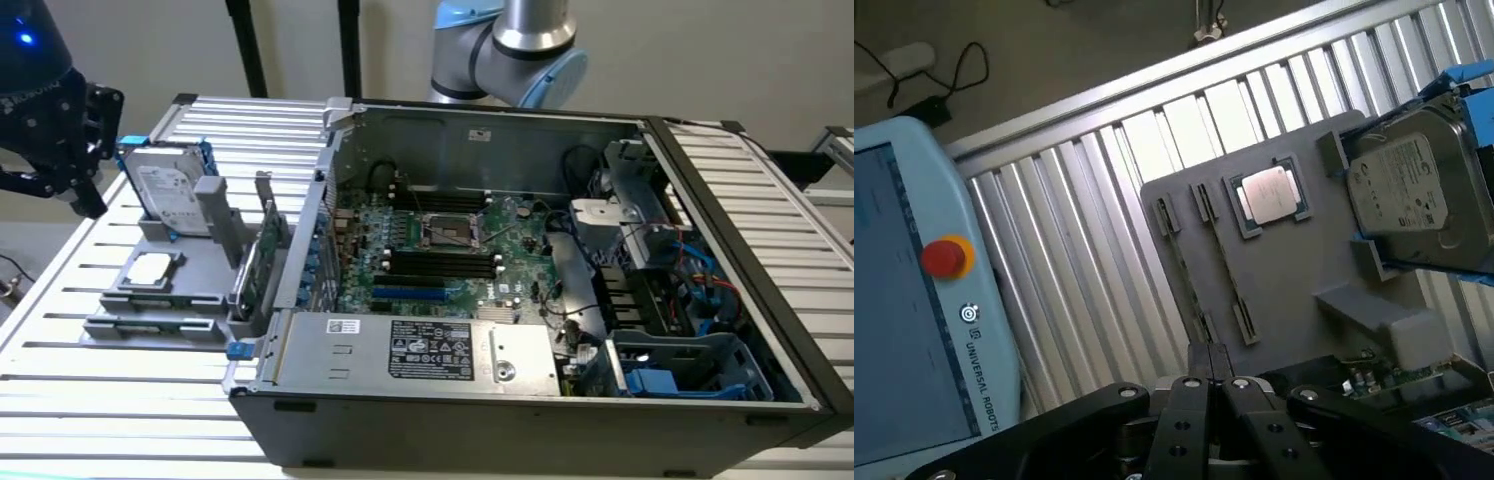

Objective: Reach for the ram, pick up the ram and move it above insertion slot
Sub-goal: 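Pick up the ram and move it above insertion slot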

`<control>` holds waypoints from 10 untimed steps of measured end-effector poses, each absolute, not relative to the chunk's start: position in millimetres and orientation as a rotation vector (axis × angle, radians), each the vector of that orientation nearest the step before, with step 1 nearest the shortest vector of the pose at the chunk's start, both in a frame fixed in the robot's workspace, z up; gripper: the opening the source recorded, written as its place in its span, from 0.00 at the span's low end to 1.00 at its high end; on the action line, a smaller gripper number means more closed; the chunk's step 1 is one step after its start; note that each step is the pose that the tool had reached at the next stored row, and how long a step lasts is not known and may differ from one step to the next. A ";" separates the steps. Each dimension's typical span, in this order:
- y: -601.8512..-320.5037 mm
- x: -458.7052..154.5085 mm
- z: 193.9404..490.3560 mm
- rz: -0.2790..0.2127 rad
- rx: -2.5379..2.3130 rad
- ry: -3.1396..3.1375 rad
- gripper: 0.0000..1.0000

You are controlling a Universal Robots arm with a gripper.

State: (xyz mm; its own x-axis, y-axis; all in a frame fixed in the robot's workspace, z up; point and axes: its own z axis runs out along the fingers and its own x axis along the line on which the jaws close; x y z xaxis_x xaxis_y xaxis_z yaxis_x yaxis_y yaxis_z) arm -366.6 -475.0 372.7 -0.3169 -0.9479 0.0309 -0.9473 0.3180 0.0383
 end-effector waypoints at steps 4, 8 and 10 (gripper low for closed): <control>-475.0 -366.6 372.3 -0.017 1.897 -2.443 0.11; -475.0 -366.6 371.9 -0.015 1.985 -2.372 0.11; -475.0 -366.6 371.7 -0.013 2.027 -2.336 0.11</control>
